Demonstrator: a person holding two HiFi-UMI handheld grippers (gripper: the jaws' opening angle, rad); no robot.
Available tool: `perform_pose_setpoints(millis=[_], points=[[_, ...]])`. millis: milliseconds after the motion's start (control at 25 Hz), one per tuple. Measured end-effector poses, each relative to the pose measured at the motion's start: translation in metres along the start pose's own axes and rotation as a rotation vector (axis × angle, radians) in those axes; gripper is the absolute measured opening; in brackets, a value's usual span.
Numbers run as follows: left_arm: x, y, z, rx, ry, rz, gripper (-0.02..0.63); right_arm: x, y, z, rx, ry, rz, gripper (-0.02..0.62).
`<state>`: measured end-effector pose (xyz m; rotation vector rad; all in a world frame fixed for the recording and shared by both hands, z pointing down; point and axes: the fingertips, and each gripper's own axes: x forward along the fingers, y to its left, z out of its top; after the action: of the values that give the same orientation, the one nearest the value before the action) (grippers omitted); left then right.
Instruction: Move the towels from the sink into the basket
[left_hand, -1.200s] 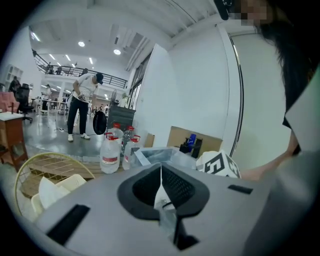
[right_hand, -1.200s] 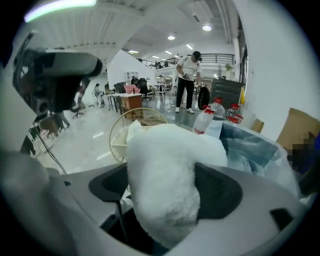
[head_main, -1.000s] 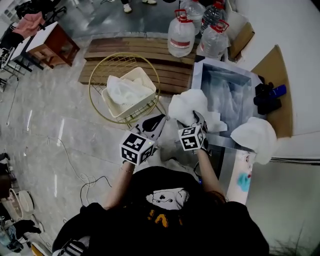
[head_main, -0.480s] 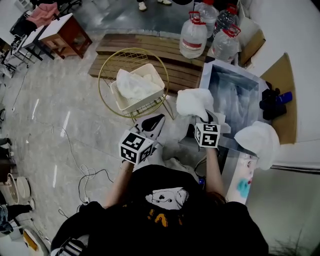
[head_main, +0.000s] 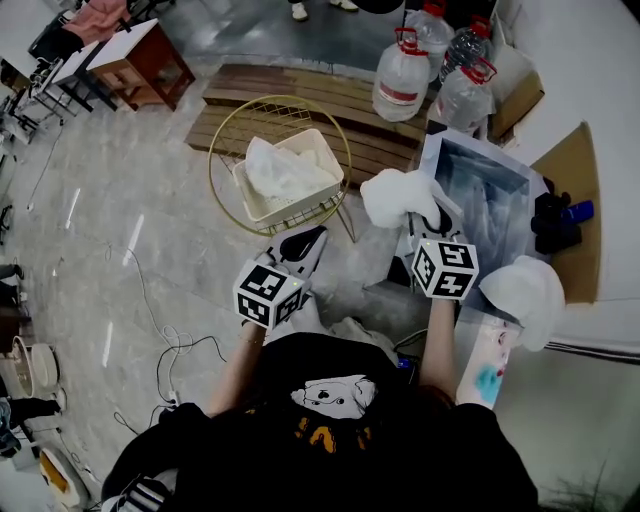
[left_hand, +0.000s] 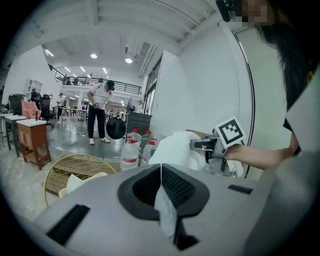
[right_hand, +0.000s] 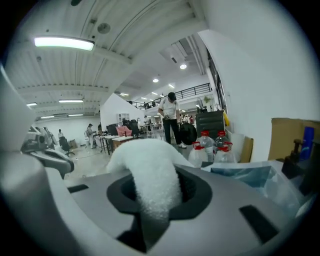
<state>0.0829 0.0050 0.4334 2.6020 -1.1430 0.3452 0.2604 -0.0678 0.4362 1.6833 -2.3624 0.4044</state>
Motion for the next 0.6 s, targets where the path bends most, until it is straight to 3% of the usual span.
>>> perform_pose_setpoints(millis=[200,400,600], points=[[-0.014,0.043,0.003,-0.018,-0.017,0.031,0.009,0.021,0.042,0.050,-0.030,-0.091,0.060,0.086],[-0.030,0.106,0.006,-0.021,-0.023,0.077,0.009,0.057,0.097,0.093,0.010,-0.164,0.161,0.084],[-0.047,0.167,0.006,-0.046,-0.036,0.108,0.009,0.109,0.158,0.110,0.034,-0.160,0.241,0.084]])
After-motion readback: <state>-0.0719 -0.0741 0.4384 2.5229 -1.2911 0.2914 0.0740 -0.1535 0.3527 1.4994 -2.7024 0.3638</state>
